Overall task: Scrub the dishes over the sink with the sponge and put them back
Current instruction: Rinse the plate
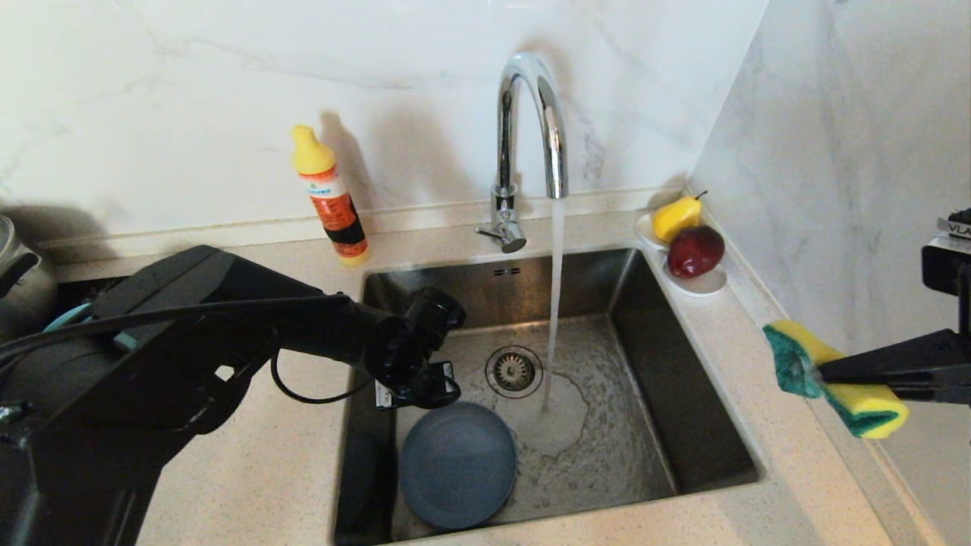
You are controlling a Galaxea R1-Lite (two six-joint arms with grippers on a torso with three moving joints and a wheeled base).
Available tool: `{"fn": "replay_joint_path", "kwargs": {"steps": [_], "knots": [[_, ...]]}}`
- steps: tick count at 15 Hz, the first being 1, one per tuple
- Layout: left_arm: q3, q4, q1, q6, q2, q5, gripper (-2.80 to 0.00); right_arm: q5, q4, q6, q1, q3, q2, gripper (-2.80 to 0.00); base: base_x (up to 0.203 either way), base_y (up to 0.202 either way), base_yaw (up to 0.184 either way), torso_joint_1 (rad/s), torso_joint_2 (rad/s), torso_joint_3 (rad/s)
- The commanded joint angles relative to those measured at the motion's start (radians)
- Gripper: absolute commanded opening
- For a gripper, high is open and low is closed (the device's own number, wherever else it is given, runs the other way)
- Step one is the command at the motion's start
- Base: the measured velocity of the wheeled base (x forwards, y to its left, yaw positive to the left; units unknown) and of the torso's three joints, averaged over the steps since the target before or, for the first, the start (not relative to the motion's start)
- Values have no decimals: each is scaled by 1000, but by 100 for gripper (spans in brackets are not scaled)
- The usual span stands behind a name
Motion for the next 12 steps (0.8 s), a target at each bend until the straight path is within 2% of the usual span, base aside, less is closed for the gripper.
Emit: {"fn": "replay_joint_path", "kwargs": {"steps": [1, 3, 12], "knots": [[-33, 5, 0, -3, 31, -14, -280, 4, -46, 8, -1, 48, -5, -280, 0, 0, 0, 0, 0, 0], [-52, 7, 0, 2, 31, -43, -280, 6, -61, 10, -1, 64, -14, -280, 0, 0, 0, 0, 0, 0], [-69, -9, 3, 27, 54, -66, -280, 32, -63, 7, -1, 78, -14, -280, 0, 0, 0, 0, 0, 0]]}}
